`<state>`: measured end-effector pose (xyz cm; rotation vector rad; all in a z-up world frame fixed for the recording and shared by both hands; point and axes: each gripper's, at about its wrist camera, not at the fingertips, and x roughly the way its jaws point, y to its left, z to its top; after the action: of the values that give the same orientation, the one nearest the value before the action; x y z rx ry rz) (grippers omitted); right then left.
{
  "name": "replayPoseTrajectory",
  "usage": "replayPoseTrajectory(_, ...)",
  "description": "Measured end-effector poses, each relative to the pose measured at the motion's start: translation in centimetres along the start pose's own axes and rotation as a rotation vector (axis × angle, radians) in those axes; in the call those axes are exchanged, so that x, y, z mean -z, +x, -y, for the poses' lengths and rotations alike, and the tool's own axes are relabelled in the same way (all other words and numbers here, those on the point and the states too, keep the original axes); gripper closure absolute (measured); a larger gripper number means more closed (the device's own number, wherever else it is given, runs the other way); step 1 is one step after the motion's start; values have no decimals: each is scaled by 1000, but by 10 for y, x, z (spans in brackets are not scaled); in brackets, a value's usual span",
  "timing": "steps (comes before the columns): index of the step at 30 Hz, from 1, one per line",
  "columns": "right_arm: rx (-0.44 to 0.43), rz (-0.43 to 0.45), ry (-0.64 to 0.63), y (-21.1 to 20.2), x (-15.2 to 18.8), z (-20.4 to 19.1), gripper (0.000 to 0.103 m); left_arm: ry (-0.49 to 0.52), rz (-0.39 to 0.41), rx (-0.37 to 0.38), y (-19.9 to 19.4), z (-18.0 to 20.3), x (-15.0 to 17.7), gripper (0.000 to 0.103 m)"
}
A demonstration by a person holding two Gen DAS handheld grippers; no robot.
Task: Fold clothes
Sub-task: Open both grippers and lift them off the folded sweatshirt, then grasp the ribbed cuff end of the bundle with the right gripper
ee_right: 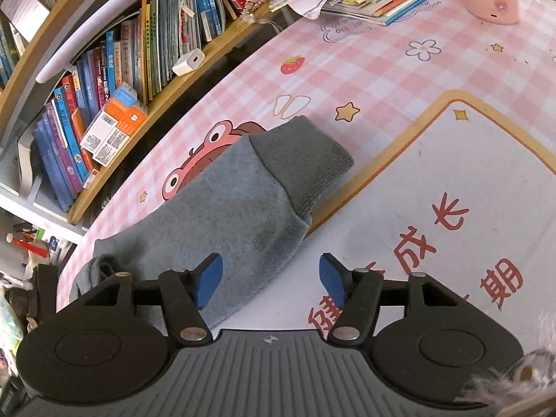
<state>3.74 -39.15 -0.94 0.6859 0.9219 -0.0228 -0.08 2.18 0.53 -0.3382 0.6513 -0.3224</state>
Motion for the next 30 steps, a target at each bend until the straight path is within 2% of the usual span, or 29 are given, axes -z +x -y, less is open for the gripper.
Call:
replayPoseTrajectory(5,7,-6,25,5,-1,4,39,79,-33,-3,4,16,4,30)
replayPoseTrajectory(14,7,-7,52,16,-5,8,39,154,-76,-7,13,28,8,26)
replayPoseTrajectory(20,8,-7,48,23,-8,7,41,168,-90,5,19,31,8,25)
replayPoseTrajectory(30,22,30,25,34,-16,1,62,165,-113,1,28,29,8,25)
